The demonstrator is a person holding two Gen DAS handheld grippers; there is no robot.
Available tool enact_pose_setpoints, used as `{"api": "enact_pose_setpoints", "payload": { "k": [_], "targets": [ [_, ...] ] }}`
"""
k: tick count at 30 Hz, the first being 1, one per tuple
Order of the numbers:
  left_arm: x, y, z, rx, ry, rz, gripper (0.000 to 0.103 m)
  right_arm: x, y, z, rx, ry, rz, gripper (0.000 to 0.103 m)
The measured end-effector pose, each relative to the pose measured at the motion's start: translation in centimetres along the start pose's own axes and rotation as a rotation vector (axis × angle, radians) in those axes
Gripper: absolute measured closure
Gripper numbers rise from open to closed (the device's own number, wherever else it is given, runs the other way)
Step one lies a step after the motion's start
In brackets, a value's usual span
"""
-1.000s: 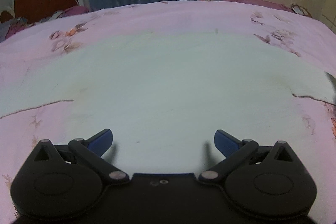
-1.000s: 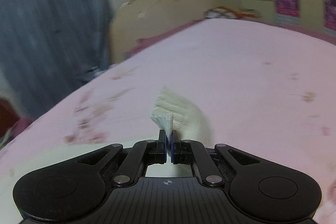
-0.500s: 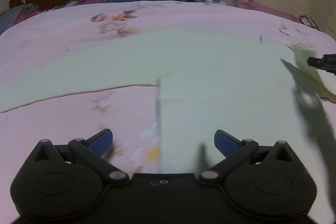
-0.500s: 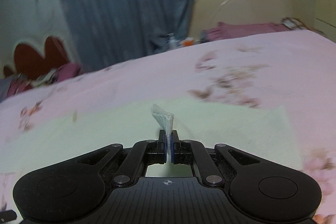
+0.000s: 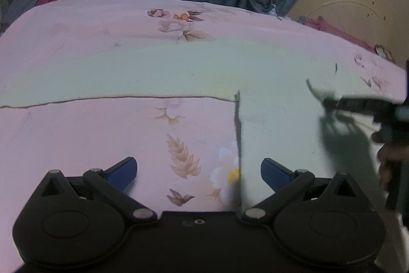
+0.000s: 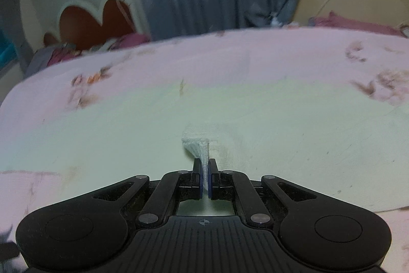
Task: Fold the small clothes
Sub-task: 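Carry the held sleeve across the sweater body and release it with the right tool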
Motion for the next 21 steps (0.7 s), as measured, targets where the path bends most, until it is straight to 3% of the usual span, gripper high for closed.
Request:
{"api": "enact_pose_setpoints", "payload": {
  "k": [1, 3, 4, 5, 7, 8, 9, 10, 11, 13, 14, 17, 21],
  "targets": [
    [-0.2, -0.2, -0.1, 0.002, 0.011, 0.005, 0.000, 0.1, 0.2, -0.3, 0.004, 0.015, 0.033, 0.100],
    [-0.8, -0.6, -0.3, 0.003, 0.021, 0.020, 0.000, 0.9, 0.4, 0.2, 0.001, 0.009, 0.070, 0.079],
    [-1.4, -1.0, -0.4, 0.004, 0.049, 0.037, 0.001, 1.0, 0.4, 0.7, -0.011, -0.002, 0.071, 0.042],
    [-1.9, -1.3, -0.4, 0.001, 0.083, 0.045, 0.004, 1.0, 0.4, 1.5, -0.041, 0.003, 0.087, 0.021],
    [-3.7, -2.0, -0.6, -0.001, 0.149, 0.045, 0.019, 1.0, 0.9, 3.2, -0.071, -0.007, 0.115, 0.021],
    [-4.9, -2.4, -0.8, 0.002, 0.175, 0.032, 0.030, 0.6, 1.1, 3.9, -0.077, -0.021, 0.105, 0.026],
    [-6.3, -2.7, -1.1, 0.004, 0.212, 0.017, 0.038, -0.1, 1.4, 4.7, -0.081, -0.034, 0.079, 0.035],
    [-7.8, -3.0, -1.3, 0.010, 0.242, 0.004, 0.041, -0.9, 1.7, 5.3, -0.075, -0.027, 0.050, 0.054],
    [-9.3, -3.4, -1.6, 0.017, 0.273, -0.003, 0.047, -1.9, 2.1, 5.9, -0.070, -0.010, 0.019, 0.066],
    [-12.1, -4.1, -2.1, 0.029, 0.355, 0.003, 0.054, -4.5, 2.9, 7.6, -0.075, 0.021, -0.050, 0.073],
    [-13.3, -4.4, -2.7, 0.035, 0.378, 0.008, 0.057, -5.6, 3.2, 8.5, -0.079, 0.035, -0.078, 0.074],
    [-16.2, -5.0, -4.8, 0.074, 0.386, -0.006, 0.078, -9.1, 4.1, 10.9, -0.090, 0.083, -0.158, 0.075],
    [-19.1, -6.0, -6.0, 0.056, 0.405, -0.010, 0.086, -12.7, 4.5, 12.6, -0.111, 0.111, -0.247, 0.075]
  ]
}}
Point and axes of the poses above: each gripper's, at about its wrist camera, not at the fingertips, and z roughly against the way its jaws point, x to its left, y to its underside, the point moved 7 cm from there along -z, roughly the way its jaws point, and after that the axes turned 14 degrees about -y, right-handed, at the moved point
